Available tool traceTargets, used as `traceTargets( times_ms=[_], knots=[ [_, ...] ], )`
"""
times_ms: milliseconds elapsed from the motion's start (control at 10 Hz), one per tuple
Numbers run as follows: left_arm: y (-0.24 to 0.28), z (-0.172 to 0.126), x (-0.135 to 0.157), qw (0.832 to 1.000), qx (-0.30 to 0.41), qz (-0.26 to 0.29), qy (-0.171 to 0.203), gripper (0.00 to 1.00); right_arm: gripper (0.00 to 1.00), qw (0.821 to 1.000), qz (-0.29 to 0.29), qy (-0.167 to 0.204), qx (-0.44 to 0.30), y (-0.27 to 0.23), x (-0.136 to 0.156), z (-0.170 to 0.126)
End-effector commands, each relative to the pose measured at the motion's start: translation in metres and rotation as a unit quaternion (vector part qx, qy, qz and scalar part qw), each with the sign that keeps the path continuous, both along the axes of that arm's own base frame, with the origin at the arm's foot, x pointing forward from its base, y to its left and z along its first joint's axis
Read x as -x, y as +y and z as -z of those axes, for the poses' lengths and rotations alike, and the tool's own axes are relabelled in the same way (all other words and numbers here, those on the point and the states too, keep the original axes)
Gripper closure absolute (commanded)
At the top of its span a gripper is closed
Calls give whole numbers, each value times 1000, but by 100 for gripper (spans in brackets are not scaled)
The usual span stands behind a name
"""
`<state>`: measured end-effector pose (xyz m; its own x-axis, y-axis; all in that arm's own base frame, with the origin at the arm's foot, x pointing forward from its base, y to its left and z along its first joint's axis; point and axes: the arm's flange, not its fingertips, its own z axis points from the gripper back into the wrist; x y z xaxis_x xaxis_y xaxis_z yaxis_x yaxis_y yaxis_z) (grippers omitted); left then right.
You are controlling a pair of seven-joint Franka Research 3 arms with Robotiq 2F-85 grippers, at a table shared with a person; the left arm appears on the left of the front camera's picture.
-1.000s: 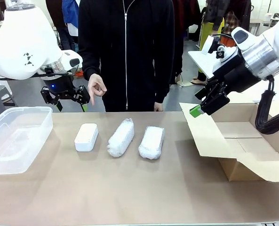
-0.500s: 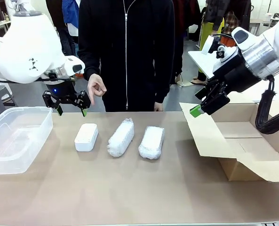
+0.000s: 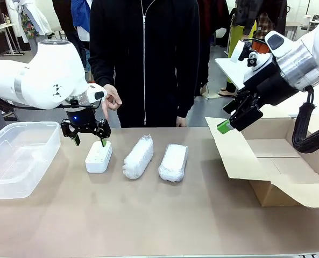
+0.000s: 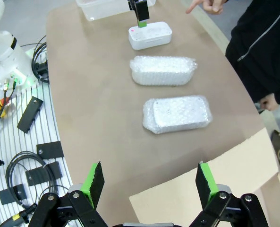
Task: Separate and place wrapped and unwrapped clocks.
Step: Pick up the Digital clock indicated by the person.
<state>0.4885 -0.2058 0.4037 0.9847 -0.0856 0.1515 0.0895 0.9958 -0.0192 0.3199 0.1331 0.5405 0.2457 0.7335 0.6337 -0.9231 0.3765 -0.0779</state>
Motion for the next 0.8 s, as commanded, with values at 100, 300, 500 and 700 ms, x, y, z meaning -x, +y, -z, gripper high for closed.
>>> traceTargets(
  times_ms=[100, 300, 500, 700],
  knots=[
    [-12, 10, -23, 1000, 9, -9, 16, 0, 0, 1000, -7, 6, -8, 1, -1, 2],
    [-13, 23, -33, 999, 2, -12, 38, 0, 0, 1000, -7, 6, -8, 1, -1, 2],
    [-6, 33, -40, 999, 6, -24, 45, 0, 0, 1000, -7, 6, -8, 1, -1, 2],
    [-2, 41, -48, 998, 12, -23, 48, 0, 0, 1000, -7, 6, -8, 1, -1, 2]
  ],
)
